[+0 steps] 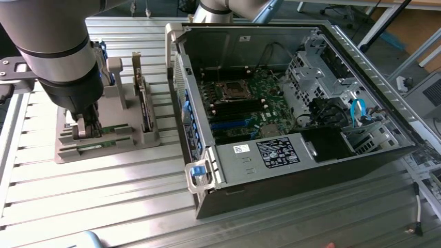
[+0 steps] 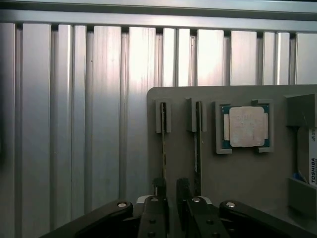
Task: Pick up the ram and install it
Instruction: 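Pick up the ram and move it above insertion slot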
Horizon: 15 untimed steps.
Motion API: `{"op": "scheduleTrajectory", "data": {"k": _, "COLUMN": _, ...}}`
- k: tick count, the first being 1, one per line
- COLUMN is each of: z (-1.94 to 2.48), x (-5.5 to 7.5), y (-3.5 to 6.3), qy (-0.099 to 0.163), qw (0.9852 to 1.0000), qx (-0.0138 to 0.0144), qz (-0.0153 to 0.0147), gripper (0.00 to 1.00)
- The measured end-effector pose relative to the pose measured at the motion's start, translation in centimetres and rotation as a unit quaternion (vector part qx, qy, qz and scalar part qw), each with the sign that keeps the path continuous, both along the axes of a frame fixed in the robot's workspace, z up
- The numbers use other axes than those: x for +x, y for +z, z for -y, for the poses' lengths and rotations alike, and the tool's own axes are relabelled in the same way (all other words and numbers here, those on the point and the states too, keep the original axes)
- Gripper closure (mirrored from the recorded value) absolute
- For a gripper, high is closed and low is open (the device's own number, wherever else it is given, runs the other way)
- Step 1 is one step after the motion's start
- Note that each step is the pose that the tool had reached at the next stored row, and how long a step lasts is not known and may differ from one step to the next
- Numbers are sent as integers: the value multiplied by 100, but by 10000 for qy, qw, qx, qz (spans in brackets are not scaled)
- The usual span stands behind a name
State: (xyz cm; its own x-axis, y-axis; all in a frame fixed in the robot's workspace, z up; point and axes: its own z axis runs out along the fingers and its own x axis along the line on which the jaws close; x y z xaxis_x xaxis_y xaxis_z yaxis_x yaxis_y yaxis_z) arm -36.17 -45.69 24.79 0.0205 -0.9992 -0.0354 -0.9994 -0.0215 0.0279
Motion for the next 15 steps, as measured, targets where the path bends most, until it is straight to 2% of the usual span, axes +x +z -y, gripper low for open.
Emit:
{"op": "scheduleTrajectory", "data": {"k": 2, "z": -1, "x": -1, "y": -1, "qy": 1, "qw": 10000, "qx": 0, "qz": 21, "gripper": 76}}
{"op": "scheduleTrajectory", "data": {"k": 9, "z": -1, "x": -2, "y": 0, "qy": 8, "qw": 10000, "qx": 0, "qz": 24, "gripper": 76}}
{"op": "scheduleTrajectory", "data": {"k": 15, "z": -1, "x": -2, "y": 0, "qy": 49, "qw": 10000, "qx": 0, "qz": 42, "gripper": 76}}
